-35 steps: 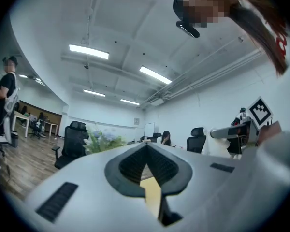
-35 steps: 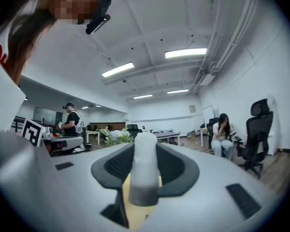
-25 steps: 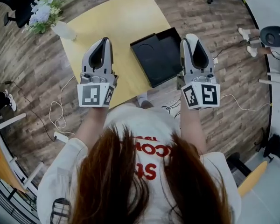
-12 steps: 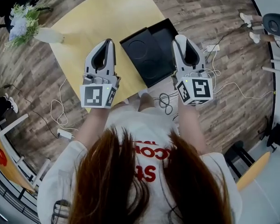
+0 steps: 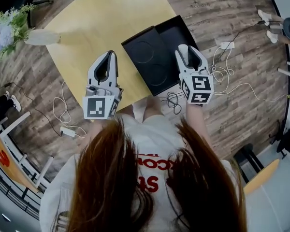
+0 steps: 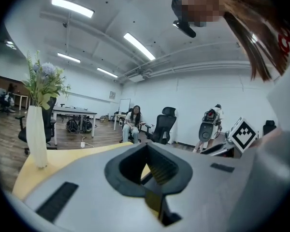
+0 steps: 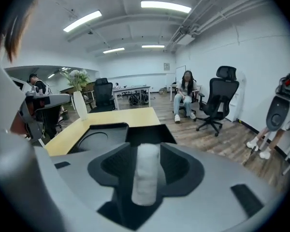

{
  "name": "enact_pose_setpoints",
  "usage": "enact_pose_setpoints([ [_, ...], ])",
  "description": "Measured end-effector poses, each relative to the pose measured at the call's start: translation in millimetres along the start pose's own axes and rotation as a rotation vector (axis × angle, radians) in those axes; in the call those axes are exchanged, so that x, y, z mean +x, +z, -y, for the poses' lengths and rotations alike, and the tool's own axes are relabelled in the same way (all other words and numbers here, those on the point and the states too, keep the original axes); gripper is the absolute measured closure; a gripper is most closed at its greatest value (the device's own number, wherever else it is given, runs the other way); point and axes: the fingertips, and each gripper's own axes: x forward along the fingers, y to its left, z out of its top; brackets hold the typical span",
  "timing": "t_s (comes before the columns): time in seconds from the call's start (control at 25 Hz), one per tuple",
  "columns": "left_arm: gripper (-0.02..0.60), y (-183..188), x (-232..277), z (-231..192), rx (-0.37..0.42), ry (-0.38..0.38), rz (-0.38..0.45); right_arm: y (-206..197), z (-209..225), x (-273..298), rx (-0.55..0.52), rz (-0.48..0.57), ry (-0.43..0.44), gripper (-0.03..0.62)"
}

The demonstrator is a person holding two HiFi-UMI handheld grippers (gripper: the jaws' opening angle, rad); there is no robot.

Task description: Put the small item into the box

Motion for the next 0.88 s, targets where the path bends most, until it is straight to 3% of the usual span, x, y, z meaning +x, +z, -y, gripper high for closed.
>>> enact_pose_setpoints([
  [0.12,0.575,-9.5,0.0,0.4,0.009,0.006,-0.028,-6.6,2.9,2.4,0.022,-0.013,0.001,0.397],
  [0.32,0.575,-2.3,5.8,-0.2,0.004,0.012,-0.027,25.3,7.2,-13.5,0.013,0.110,-0.030,0.551],
  [0.4,0.575,6.1,8.5,-0.8,0.006,0.009,-0.007,46.4,8.0,-23.6,0.003,0.175,-0.043,0.576],
  [0.6,0.575,34.2,12.9,-1.4,0.017,-0.003,0.051,95.0,5.6,-49.4,-0.006,0.304,-0.064,0.588],
  [0.88,0.575,65.1,12.4,-12.5,0.041,0.021,0.127,136.4,-4.8,-65.1,-0.027,0.399,-0.046,0.588],
])
